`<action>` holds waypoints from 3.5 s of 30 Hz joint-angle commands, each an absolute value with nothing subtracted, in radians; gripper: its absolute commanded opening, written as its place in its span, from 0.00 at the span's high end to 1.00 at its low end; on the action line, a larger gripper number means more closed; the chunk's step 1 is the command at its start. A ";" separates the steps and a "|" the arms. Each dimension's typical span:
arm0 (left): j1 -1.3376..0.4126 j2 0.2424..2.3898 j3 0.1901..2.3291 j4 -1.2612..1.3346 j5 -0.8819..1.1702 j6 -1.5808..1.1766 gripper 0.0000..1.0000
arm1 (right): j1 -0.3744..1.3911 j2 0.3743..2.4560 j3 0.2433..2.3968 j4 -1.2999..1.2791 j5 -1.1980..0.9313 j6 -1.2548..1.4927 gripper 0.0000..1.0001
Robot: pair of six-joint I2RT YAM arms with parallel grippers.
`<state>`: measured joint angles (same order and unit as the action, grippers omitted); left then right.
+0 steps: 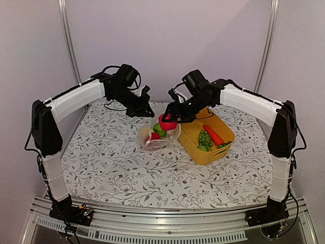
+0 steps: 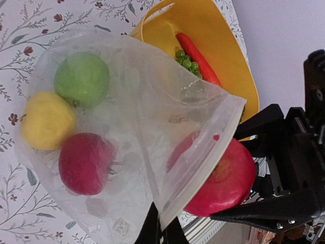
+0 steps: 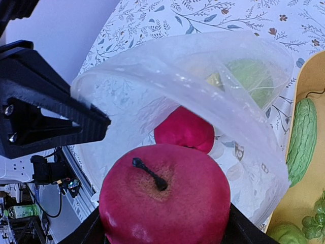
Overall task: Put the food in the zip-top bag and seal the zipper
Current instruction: Place the fake fruit in the zipper food storage bag, then adjust the zipper food storage bag at the center of the board.
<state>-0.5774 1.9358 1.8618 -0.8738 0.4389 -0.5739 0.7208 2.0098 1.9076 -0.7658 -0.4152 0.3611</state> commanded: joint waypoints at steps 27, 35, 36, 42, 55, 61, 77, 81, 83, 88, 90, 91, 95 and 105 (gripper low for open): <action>-0.538 1.810 1.759 -0.780 0.429 -0.613 1.00 | 0.729 1.834 1.898 -0.932 -0.174 0.348 0.01; -0.527 1.851 1.769 -0.788 0.463 -0.614 1.00 | 0.730 1.888 1.737 -0.823 -0.261 0.370 0.22; -0.526 1.853 1.776 -0.791 0.461 -0.613 1.00 | 0.729 1.896 1.741 -0.815 -0.268 0.371 0.28; -0.527 1.855 1.790 -0.813 0.462 -0.609 1.00 | 0.737 1.974 1.781 -0.802 -0.345 0.369 0.44; -0.527 1.847 1.788 -0.854 0.468 -0.584 1.00 | 0.740 2.026 1.922 -0.860 -0.447 0.449 1.00; -0.514 1.838 1.766 -0.948 0.462 -0.479 1.00 | 0.722 1.969 2.114 -0.947 -0.453 0.476 1.00; -0.528 1.864 1.935 -1.004 0.406 -0.529 1.00 | 0.696 2.020 2.055 -0.938 -0.542 0.470 0.99; -0.541 1.871 1.924 -0.995 0.377 -0.513 1.00 | 0.696 2.023 2.037 -0.913 -0.562 0.466 0.95; -0.540 1.891 1.924 -1.003 0.377 -0.507 1.00 | 0.695 2.028 2.035 -0.905 -0.571 0.466 0.89; -0.540 1.919 1.942 -0.996 0.384 -0.509 1.00 | 0.668 2.023 2.079 -0.979 -0.580 0.470 0.42; -0.540 1.920 1.943 -0.989 0.381 -0.508 1.00 | 0.647 1.989 2.095 -1.005 -0.562 0.469 0.34; -0.541 1.922 1.944 -0.988 0.380 -0.509 1.00 | 0.635 1.974 2.097 -1.012 -0.555 0.467 0.32; -0.539 1.926 1.946 -0.986 0.381 -0.504 1.00 | 0.581 1.908 2.083 -1.045 -0.480 0.442 0.21; -0.537 1.922 1.943 -0.968 0.411 -0.519 1.00 | 0.502 1.854 1.810 -0.965 -0.123 0.340 0.01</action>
